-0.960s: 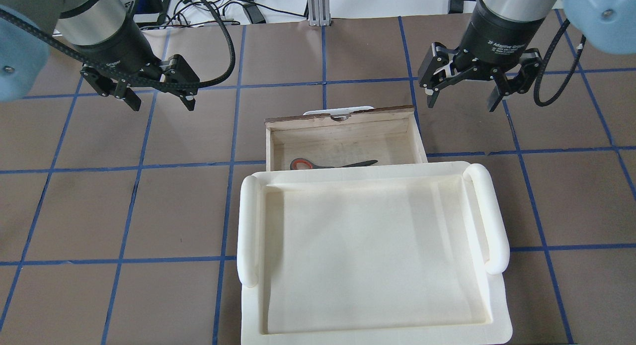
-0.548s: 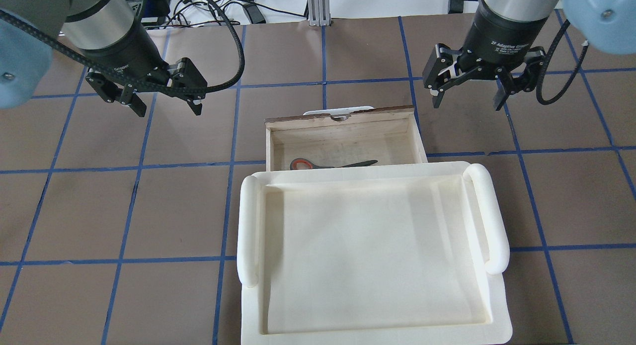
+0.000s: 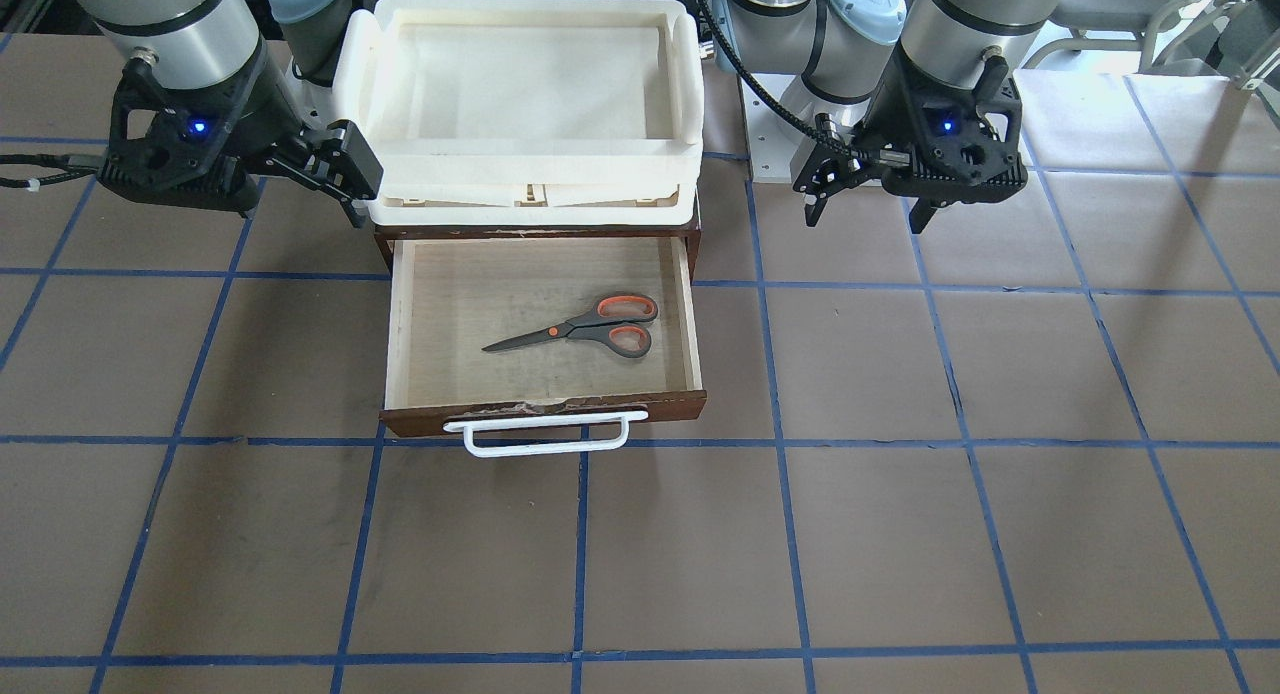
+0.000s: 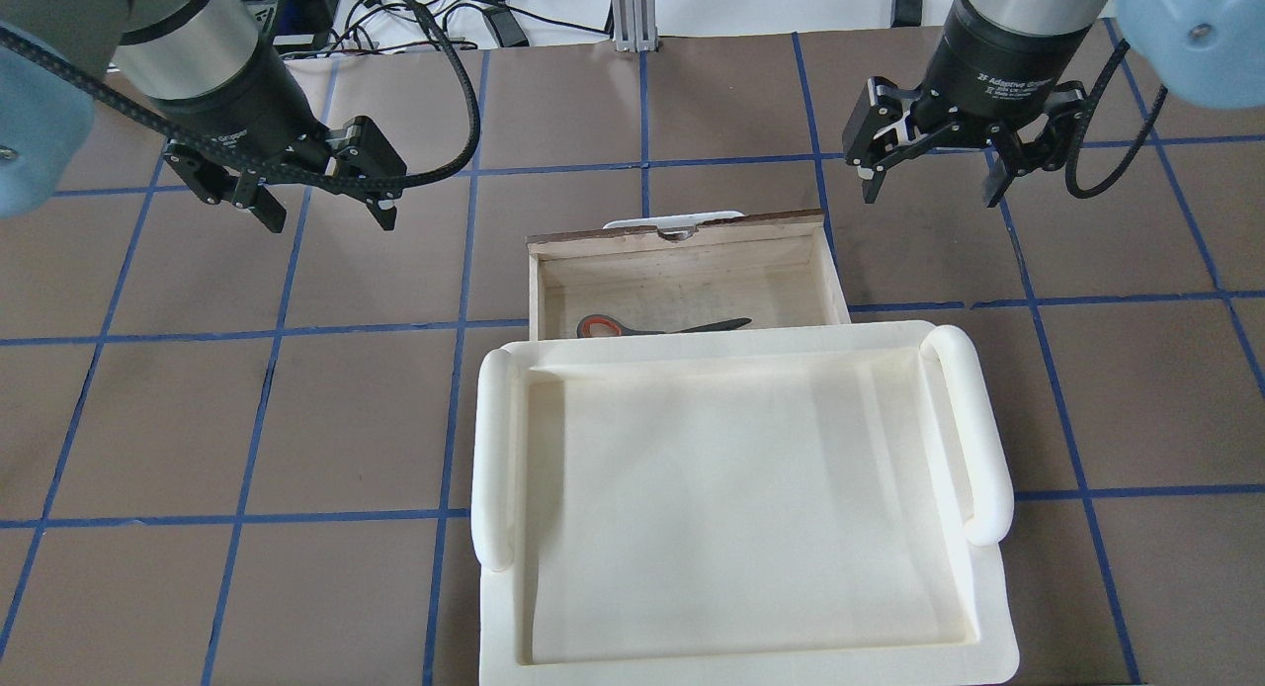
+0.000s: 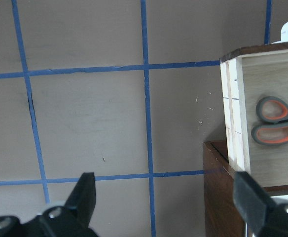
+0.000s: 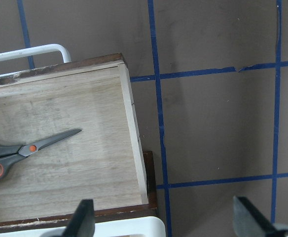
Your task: Place scissors in drawer with both arms
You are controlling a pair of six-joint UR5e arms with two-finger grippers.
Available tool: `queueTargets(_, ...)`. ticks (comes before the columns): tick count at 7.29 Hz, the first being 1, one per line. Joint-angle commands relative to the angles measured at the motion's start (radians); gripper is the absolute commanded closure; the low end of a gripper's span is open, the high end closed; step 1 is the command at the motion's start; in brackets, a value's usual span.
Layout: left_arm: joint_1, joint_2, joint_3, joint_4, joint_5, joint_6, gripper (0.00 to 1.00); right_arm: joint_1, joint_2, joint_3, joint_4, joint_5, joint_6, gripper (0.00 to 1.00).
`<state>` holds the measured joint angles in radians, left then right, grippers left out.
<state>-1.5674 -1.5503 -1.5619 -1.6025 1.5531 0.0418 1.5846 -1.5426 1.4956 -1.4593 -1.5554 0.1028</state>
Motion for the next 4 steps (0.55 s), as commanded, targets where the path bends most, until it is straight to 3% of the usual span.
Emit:
queueTargets(1,0.003,0.001,-0.003,-0.001,-0.001,0.003,0.00,0.000,0.001,0.000,-0.001,0.000,0.000,0.00)
queueTargets(4,0.003,0.001,-0.009,0.007,-0.005,0.004,0.00,0.000,0.001,0.000,-0.001,0.000,0.000,0.00)
